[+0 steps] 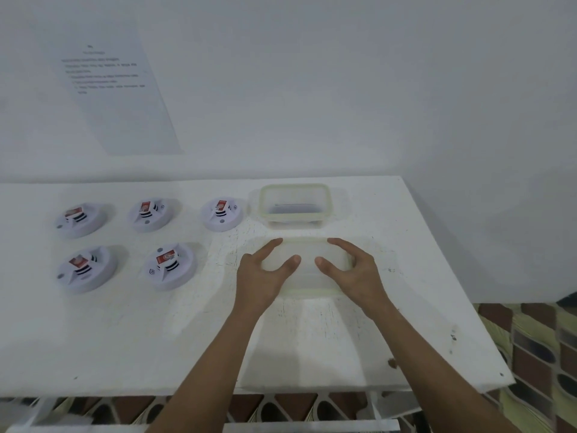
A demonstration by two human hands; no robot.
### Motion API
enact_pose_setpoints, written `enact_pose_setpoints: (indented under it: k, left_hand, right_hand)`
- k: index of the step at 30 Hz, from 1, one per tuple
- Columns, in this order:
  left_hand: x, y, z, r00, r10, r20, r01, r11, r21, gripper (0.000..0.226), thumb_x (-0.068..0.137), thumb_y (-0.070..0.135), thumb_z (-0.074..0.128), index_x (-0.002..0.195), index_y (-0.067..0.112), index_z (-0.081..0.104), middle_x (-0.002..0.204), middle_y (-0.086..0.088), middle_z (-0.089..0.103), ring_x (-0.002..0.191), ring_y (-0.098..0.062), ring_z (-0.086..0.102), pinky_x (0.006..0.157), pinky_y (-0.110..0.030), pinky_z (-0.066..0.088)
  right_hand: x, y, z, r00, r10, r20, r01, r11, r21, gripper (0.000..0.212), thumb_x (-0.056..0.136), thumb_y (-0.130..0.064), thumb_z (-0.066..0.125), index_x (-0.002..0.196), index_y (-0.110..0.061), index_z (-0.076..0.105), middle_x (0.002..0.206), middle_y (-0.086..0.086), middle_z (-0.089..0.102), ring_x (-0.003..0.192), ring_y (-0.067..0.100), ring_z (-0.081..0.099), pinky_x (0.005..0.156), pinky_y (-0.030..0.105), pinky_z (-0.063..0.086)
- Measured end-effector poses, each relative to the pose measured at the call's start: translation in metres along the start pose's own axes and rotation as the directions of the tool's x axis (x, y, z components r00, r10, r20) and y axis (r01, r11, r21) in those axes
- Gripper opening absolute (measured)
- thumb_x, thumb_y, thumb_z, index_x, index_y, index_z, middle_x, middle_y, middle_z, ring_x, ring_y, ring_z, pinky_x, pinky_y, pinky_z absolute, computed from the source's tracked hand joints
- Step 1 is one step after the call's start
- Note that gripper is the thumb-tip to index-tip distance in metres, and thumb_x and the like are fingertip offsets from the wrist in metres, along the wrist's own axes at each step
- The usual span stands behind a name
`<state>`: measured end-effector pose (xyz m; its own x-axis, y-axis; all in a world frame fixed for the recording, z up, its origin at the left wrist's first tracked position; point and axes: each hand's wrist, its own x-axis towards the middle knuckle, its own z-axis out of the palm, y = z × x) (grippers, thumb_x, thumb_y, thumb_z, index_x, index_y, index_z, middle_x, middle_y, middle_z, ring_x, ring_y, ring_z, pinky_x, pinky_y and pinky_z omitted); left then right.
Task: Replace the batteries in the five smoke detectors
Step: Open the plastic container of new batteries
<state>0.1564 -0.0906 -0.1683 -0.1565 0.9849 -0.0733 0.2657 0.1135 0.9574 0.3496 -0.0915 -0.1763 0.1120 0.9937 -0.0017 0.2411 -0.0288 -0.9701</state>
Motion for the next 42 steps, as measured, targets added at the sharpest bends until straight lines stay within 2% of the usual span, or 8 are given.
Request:
enact_pose_setpoints:
  k: [5,10,13,17,22,29,35,42]
  left_hand:
    - [0.001,0.001,-0.009,0.983,-0.045,0.18,0.015,0.986,0.166,0.08,0.064,0.071,0.075,0.136,0.058,0.04,0.116,0.011,0.034,0.096,0.006,0.043,0.069,-0.007,0.031]
    - [0.012,0.006,-0.02,0.962,-0.027,0.271,-0.083,0.919,0.385,0.087,0.066,0.073,0.071,0.143,0.051,0.036,0.143,0.002,0.032,0.132,-0.017,0.039,0.097,-0.026,0.034]
    - [0.02,0.013,-0.024,0.984,0.025,0.179,-0.109,0.874,0.473,0.078,0.073,0.067,0.07,0.142,0.042,0.044,0.153,-0.001,0.026,0.139,-0.02,0.036,0.099,-0.028,0.032]
    - [0.009,0.009,-0.012,0.995,0.09,0.042,-0.098,0.81,0.578,0.059,0.092,0.059,0.052,0.145,0.034,0.044,0.137,-0.008,0.049,0.123,-0.024,0.052,0.096,-0.034,0.04]
    - [-0.022,-0.005,0.007,0.996,0.027,0.086,-0.052,0.954,0.294,0.055,0.099,0.051,0.043,0.151,0.038,0.032,0.143,-0.004,0.051,0.133,-0.021,0.046,0.098,-0.024,0.029]
    - [-0.026,-0.007,0.004,0.992,-0.039,0.119,0.019,0.987,0.159,0.054,0.09,0.06,0.054,0.141,0.054,0.037,0.129,0.004,0.042,0.117,-0.008,0.043,0.094,-0.024,0.029]
    - [-0.027,-0.01,-0.001,0.993,0.007,0.117,-0.011,0.999,0.032,0.052,0.085,0.051,0.068,0.133,0.051,0.049,0.144,0.022,0.046,0.135,-0.003,0.039,0.109,-0.027,0.035]
    - [-0.023,-0.01,-0.001,1.0,-0.001,0.031,0.001,1.0,0.01,0.046,0.077,0.055,0.073,0.122,0.05,0.061,0.128,0.018,0.058,0.119,-0.001,0.046,0.095,-0.02,0.036]
  right_hand:
    - [0.004,-0.003,0.003,1.0,-0.024,-0.009,0.022,0.98,-0.195,0.045,0.083,-0.044,0.077,0.124,-0.039,0.062,0.134,-0.009,0.035,0.13,0.013,0.036,0.099,0.024,0.035]
    - [0.005,-0.011,-0.002,0.988,-0.131,0.081,0.149,0.948,-0.283,0.049,0.088,-0.037,0.074,0.134,-0.03,0.06,0.134,-0.011,0.048,0.127,0.004,0.044,0.107,0.017,0.036]
    - [0.005,-0.015,-0.01,0.991,-0.017,0.136,0.06,0.945,-0.323,0.062,0.081,-0.048,0.078,0.137,-0.036,0.056,0.11,-0.011,0.046,0.103,0.002,0.052,0.078,0.007,0.039]
    - [-0.01,-0.009,-0.005,0.961,0.076,0.265,0.017,0.944,-0.331,0.082,0.074,-0.063,0.077,0.145,-0.053,0.037,0.111,-0.014,0.042,0.103,0.0,0.049,0.085,0.019,0.043]
    - [-0.02,-0.006,0.008,0.98,0.069,0.187,-0.031,0.979,-0.201,0.077,0.082,-0.052,0.075,0.147,-0.053,0.033,0.126,-0.008,0.04,0.117,0.009,0.048,0.097,0.024,0.04]
    - [-0.026,-0.008,0.02,0.973,0.113,0.2,-0.101,0.993,-0.065,0.051,0.089,-0.05,0.068,0.135,-0.055,0.048,0.136,-0.008,0.045,0.124,0.008,0.043,0.102,0.028,0.038]
    - [-0.026,-0.008,0.026,0.98,0.069,0.186,-0.076,0.997,0.031,0.035,0.092,-0.045,0.067,0.125,-0.048,0.057,0.137,-0.018,0.056,0.126,0.01,0.054,0.107,0.036,0.048]
    - [-0.024,-0.007,0.025,0.993,0.044,0.105,-0.05,0.998,0.05,0.039,0.086,-0.045,0.075,0.124,-0.047,0.064,0.131,-0.021,0.061,0.122,0.003,0.057,0.103,0.029,0.05]
